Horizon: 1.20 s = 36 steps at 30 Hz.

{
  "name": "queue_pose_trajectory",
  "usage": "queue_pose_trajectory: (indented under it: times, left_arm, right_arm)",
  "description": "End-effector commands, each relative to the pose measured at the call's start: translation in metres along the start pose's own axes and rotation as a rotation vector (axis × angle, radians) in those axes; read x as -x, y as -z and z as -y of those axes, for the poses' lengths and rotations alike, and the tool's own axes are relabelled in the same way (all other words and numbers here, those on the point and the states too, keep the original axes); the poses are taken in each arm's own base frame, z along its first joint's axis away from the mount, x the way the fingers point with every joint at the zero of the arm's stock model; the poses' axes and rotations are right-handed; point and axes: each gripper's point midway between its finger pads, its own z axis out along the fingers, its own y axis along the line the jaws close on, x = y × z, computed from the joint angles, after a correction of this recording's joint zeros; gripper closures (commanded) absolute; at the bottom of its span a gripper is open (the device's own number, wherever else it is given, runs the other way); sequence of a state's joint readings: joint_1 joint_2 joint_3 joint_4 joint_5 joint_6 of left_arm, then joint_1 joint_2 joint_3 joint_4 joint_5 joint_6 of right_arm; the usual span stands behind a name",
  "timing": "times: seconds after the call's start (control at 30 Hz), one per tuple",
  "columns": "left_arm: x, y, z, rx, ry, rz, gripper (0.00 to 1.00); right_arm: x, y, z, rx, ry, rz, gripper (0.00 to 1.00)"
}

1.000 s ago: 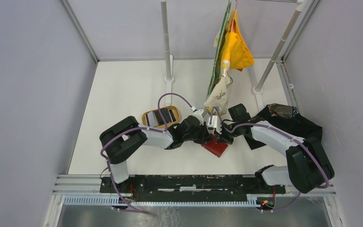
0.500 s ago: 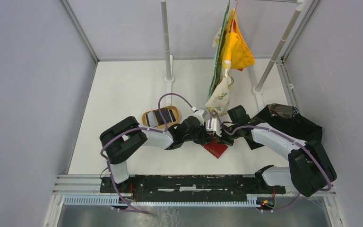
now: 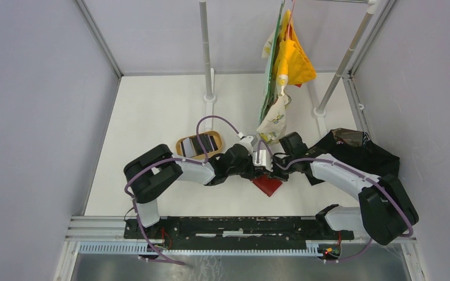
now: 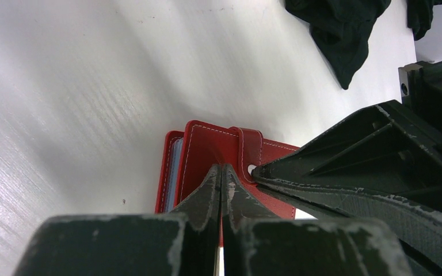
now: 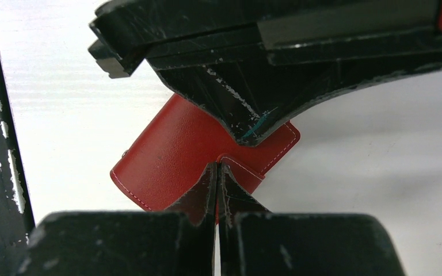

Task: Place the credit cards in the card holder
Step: Close the card holder at the center of the board.

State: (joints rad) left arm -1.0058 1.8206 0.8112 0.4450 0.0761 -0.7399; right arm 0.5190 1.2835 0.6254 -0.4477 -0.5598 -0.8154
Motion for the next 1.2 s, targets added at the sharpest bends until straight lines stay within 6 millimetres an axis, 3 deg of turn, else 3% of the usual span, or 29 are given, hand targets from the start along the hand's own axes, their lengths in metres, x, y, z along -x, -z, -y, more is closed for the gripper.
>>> queue_pose_trajectory:
  times: [0.0,0.3,0.6,1.17]
  left_arm:
    - [-0.010,0.004,-0.009,0.044,-0.008,-0.016,0.98]
    - [-0.008,0.006,-0.008,0.042,-0.011,-0.011,0.98]
    - [-0.008,0.007,-0.008,0.039,-0.012,-0.011,0.98]
    - [-0.007,0.012,0.000,0.022,-0.020,-0.003,0.98]
  right_arm:
    - [-0.014,-0.005,-0.020,0.058,0.012,-0.057,1.00]
    - [-0.031,-0.005,-0.032,0.064,0.062,-0.131,1.00]
    - [-0.024,-0.001,-0.029,0.031,0.078,-0.103,1.00]
    - [-0.024,-0.008,-0.045,0.116,0.081,-0.088,1.00]
